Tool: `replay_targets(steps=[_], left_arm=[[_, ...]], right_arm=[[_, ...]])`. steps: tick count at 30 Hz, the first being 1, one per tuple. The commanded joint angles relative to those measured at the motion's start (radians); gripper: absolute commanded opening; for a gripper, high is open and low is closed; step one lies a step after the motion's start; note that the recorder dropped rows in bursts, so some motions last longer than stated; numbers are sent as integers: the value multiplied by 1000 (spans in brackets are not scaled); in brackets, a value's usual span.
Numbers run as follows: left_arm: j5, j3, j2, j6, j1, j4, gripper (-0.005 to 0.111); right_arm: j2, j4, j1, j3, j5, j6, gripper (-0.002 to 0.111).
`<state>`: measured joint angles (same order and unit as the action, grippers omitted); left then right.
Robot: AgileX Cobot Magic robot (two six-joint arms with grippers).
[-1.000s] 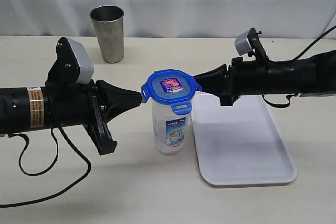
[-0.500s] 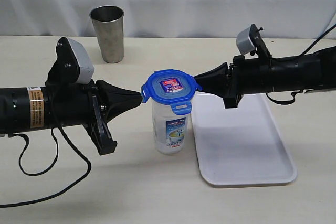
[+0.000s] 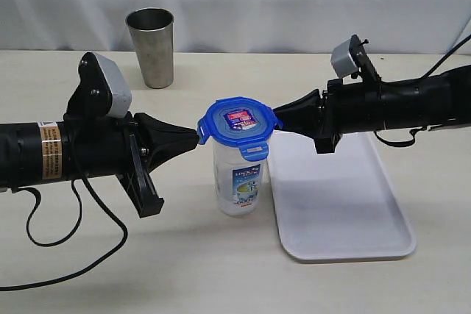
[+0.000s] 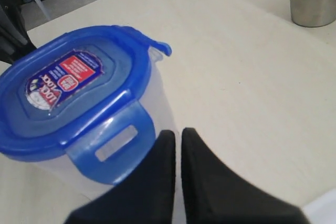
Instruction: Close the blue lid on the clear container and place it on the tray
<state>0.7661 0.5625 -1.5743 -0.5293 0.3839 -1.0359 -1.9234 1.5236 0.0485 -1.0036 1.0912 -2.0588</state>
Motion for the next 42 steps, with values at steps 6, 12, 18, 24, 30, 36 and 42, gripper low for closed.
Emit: replay_targets(steps=[6, 12, 18, 24, 30, 36, 42], left_arm=[[3, -2, -2, 1, 0, 4, 0], [3, -2, -2, 1, 0, 6, 0], [3, -2, -2, 1, 0, 8, 0], [3, -2, -2, 1, 0, 8, 0], [3, -2, -2, 1, 0, 8, 0], [3, -2, -2, 1, 0, 8, 0], [3, -2, -2, 1, 0, 8, 0]], right_arm=[[44, -26, -4, 9, -17, -3, 4], [46, -26, -4, 18, -30, -5, 4], [46, -40, -4, 20, -29, 4, 4], [46, -52, -4, 20, -29, 11, 4], [46, -59, -4, 20, -29, 15, 4], [48, -57, -4, 20, -29, 22, 4], [58, -60, -4, 20, -104, 42, 4]])
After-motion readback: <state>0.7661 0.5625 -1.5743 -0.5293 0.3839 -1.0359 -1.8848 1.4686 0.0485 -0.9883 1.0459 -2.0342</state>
